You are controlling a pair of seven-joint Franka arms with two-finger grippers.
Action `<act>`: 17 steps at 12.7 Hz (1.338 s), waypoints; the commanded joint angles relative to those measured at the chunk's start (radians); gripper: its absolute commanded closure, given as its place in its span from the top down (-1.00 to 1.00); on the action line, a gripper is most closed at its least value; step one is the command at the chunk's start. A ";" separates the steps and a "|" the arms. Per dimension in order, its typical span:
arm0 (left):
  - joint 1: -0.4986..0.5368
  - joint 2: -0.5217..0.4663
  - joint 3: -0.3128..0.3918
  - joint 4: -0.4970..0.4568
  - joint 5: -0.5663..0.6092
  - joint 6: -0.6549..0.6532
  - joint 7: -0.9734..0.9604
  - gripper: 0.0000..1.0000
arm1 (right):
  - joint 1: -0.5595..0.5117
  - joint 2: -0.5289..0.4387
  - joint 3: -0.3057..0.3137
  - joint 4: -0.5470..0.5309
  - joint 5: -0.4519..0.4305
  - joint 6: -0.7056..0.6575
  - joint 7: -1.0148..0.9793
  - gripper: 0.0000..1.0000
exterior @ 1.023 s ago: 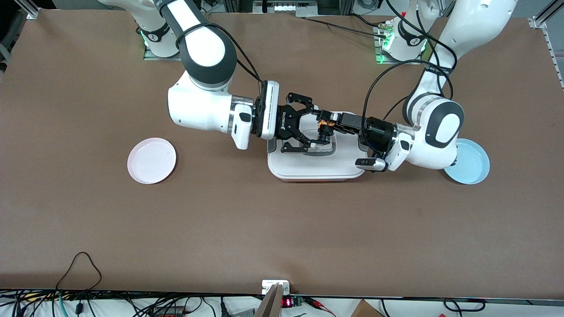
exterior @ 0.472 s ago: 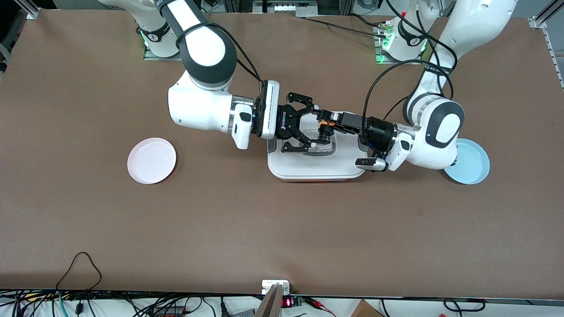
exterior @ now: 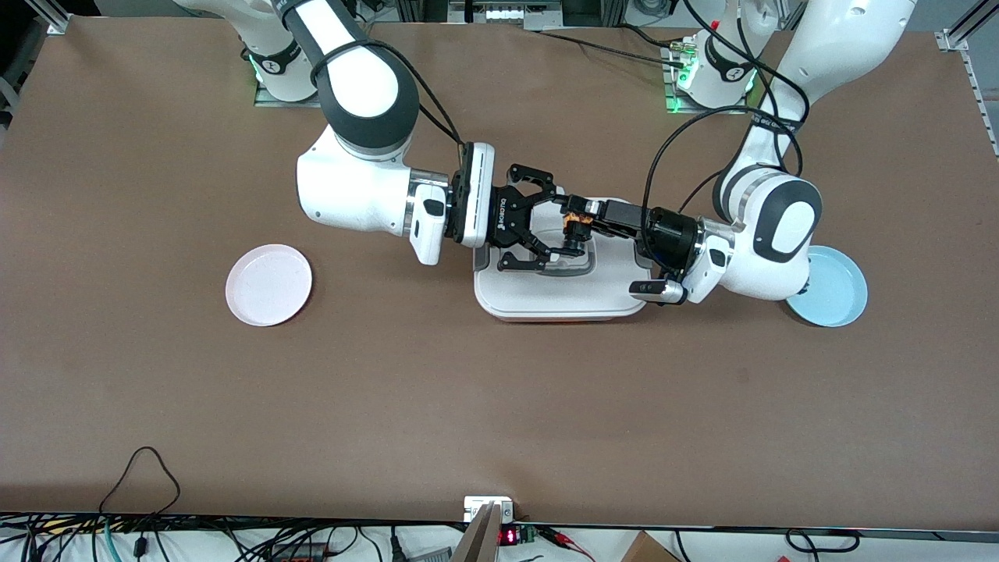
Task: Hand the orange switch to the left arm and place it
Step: 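Open the right gripper and withdraw it while the left gripper pulls back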
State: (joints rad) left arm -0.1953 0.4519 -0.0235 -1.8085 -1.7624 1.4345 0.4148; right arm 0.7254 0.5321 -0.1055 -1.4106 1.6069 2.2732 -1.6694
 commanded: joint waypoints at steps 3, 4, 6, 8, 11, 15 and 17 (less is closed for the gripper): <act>-0.001 -0.012 0.026 -0.011 -0.022 -0.019 0.004 -1.00 | -0.032 -0.015 -0.003 0.010 0.013 -0.006 0.017 1.00; -0.001 -0.013 0.028 -0.011 -0.022 -0.019 0.004 -1.00 | -0.034 -0.020 -0.003 0.010 0.013 -0.018 0.020 1.00; -0.001 -0.015 0.036 -0.014 -0.017 -0.019 0.006 -1.00 | -0.070 -0.033 -0.003 0.010 0.001 -0.091 0.058 1.00; 0.002 -0.027 0.065 -0.017 -0.002 -0.022 0.004 -1.00 | -0.145 -0.047 -0.003 0.012 -0.076 -0.222 0.106 1.00; 0.036 -0.057 0.100 -0.018 0.099 -0.029 0.004 -1.00 | -0.277 -0.084 -0.005 0.009 -0.149 -0.479 0.123 1.00; 0.086 -0.097 0.196 -0.009 0.283 -0.104 0.004 -1.00 | -0.490 -0.159 -0.005 -0.007 -0.306 -0.852 0.112 1.00; 0.102 -0.114 0.258 0.008 0.403 -0.149 0.002 -1.00 | -0.599 -0.182 -0.007 -0.007 -0.385 -1.028 0.125 1.00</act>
State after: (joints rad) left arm -0.1055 0.3721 0.1916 -1.8062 -1.4516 1.3232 0.4154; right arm 0.2144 0.3900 -0.1291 -1.3985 1.2896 1.3641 -1.5656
